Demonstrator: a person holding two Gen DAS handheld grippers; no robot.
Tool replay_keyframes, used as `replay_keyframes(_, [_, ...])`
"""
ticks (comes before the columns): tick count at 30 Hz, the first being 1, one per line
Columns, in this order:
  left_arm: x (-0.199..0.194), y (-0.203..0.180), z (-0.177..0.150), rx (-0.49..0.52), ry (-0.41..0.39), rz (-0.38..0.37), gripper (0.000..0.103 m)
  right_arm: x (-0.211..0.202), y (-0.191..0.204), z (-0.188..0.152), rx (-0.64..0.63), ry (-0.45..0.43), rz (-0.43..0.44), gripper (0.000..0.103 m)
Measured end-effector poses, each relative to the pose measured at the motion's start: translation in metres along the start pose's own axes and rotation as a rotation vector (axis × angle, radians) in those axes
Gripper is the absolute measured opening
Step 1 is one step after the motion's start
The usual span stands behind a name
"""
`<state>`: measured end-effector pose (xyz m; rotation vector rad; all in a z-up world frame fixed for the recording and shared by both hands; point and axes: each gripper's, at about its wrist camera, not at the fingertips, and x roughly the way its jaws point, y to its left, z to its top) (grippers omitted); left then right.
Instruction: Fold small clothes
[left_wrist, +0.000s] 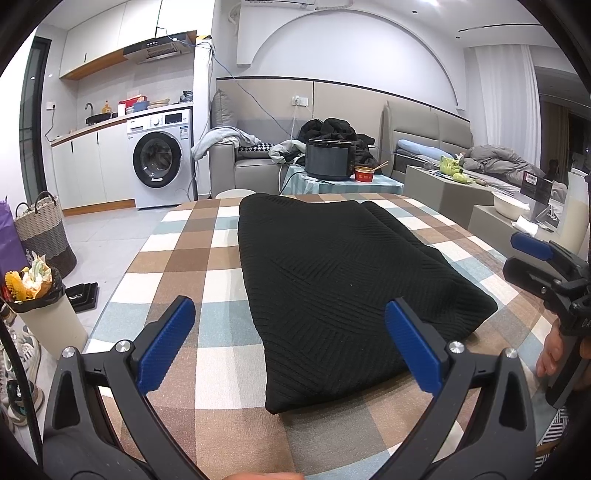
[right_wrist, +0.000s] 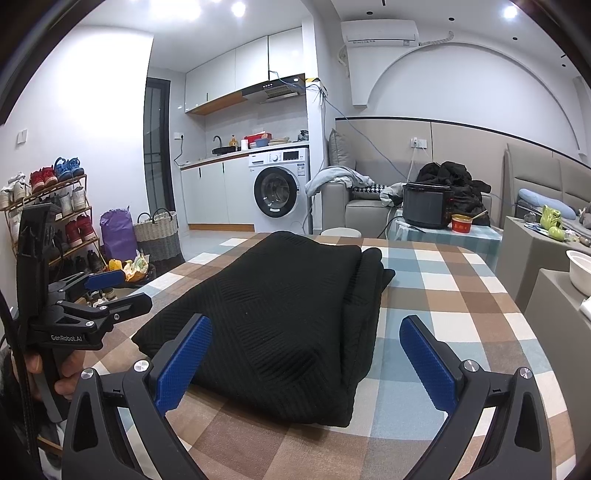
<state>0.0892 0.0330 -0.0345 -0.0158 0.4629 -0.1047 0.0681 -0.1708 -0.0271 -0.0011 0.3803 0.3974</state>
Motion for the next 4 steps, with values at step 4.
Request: replay_keyframes(4, [-0.0006, -0.0004, 0.0001, 0.000, 0.001, 0.000, 0.102, 0.0018, 0.0002, -0.0019, -0.005, 0.002, 0.002, 0.103])
